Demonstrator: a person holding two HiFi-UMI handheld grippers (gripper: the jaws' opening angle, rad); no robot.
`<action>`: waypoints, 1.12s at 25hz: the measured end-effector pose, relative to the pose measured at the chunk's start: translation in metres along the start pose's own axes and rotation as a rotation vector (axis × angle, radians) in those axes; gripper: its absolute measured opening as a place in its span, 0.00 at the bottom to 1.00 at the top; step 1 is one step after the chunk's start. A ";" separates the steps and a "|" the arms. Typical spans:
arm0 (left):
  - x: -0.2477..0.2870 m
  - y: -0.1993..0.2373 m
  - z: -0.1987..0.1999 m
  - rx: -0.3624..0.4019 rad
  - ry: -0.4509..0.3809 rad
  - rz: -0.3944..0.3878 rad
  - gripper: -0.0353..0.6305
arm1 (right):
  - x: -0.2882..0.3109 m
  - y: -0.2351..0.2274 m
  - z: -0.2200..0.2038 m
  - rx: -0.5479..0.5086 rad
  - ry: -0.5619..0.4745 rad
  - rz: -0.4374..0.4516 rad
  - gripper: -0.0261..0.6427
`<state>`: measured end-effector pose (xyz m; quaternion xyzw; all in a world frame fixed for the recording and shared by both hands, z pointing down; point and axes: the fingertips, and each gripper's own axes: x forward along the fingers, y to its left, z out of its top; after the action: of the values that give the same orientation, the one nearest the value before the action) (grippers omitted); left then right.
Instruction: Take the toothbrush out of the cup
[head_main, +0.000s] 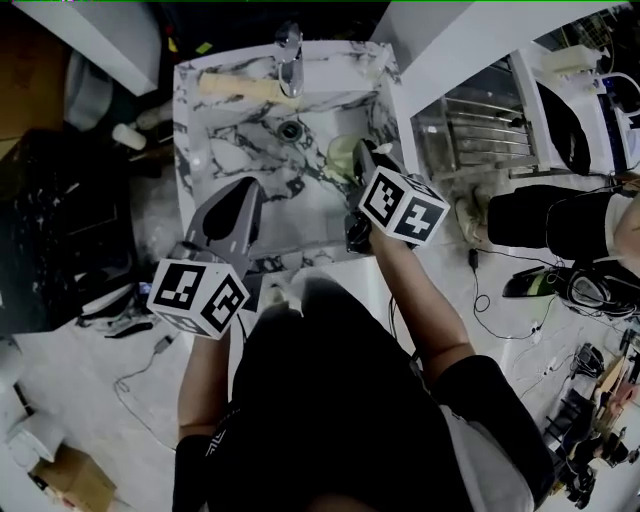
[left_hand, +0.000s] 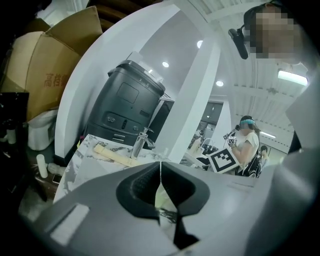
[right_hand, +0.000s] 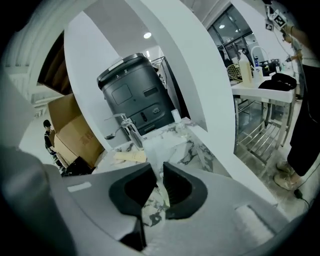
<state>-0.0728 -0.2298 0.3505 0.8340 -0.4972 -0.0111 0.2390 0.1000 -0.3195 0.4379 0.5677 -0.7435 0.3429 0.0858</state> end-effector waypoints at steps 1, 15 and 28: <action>-0.003 0.000 0.002 0.001 -0.011 -0.003 0.06 | -0.005 0.006 0.004 -0.009 -0.010 0.017 0.10; -0.050 -0.005 0.014 0.066 -0.046 -0.005 0.07 | -0.076 0.072 0.008 -0.087 -0.085 0.191 0.09; -0.087 -0.013 0.009 0.085 -0.069 -0.028 0.08 | -0.124 0.098 -0.017 -0.122 -0.100 0.235 0.09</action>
<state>-0.1082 -0.1561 0.3183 0.8495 -0.4933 -0.0220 0.1859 0.0494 -0.2003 0.3458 0.4869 -0.8277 0.2760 0.0421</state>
